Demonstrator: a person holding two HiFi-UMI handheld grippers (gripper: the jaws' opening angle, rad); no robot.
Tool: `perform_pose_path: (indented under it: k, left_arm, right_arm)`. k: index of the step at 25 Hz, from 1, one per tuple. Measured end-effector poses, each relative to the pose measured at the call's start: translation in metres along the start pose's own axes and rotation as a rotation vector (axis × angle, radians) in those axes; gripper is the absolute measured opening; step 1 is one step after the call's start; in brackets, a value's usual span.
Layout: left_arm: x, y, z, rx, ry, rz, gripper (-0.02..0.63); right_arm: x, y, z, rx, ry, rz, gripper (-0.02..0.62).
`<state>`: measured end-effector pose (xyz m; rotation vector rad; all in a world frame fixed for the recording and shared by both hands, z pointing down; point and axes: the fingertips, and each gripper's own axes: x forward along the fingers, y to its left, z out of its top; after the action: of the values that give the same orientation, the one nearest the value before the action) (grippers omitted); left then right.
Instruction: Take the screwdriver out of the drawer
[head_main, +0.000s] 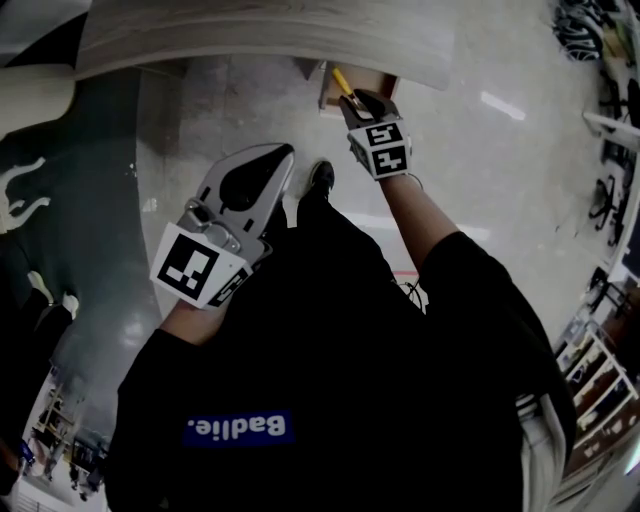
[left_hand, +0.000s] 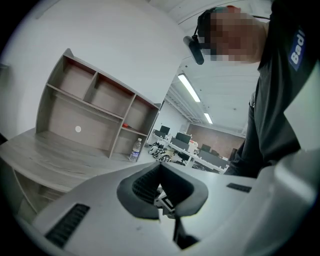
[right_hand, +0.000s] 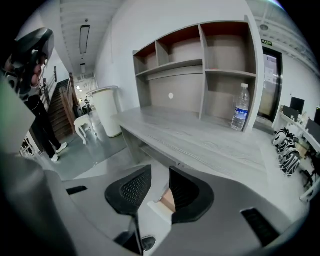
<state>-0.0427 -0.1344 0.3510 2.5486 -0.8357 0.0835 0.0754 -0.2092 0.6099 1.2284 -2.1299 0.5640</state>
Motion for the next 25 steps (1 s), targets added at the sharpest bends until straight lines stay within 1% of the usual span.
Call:
perform_pose_path:
  k: [2,6,11,16,20,25]
  left_arm:
    - [-0.001,0.007,0.000,-0.003,0.002,0.006,-0.005]
    - [0.000,0.007,-0.003,-0.007,0.006,0.014,-0.005]
    - [0.001,0.026,-0.009,-0.026,0.009,0.030,-0.005]
    - [-0.003,0.034,-0.018,-0.037,0.019,0.067,-0.005]
    - [-0.005,0.045,-0.023,-0.053,0.022,0.087,-0.005]
    - [-0.005,0.049,-0.027,-0.061,0.024,0.107,-0.005]
  right_arm:
    - [0.010,-0.003,-0.006,0.000,0.018,-0.012,0.135]
    - [0.023,-0.016,-0.027,-0.012,0.061,-0.033,0.138]
    - [0.058,-0.032,-0.049,-0.044,0.120,-0.067,0.138]
    - [0.079,-0.039,-0.074,-0.061,0.179,-0.082,0.139]
    - [0.101,-0.041,-0.087,-0.076,0.212,-0.079,0.140]
    - [0.121,-0.047,-0.100,-0.098,0.247,-0.085,0.140]
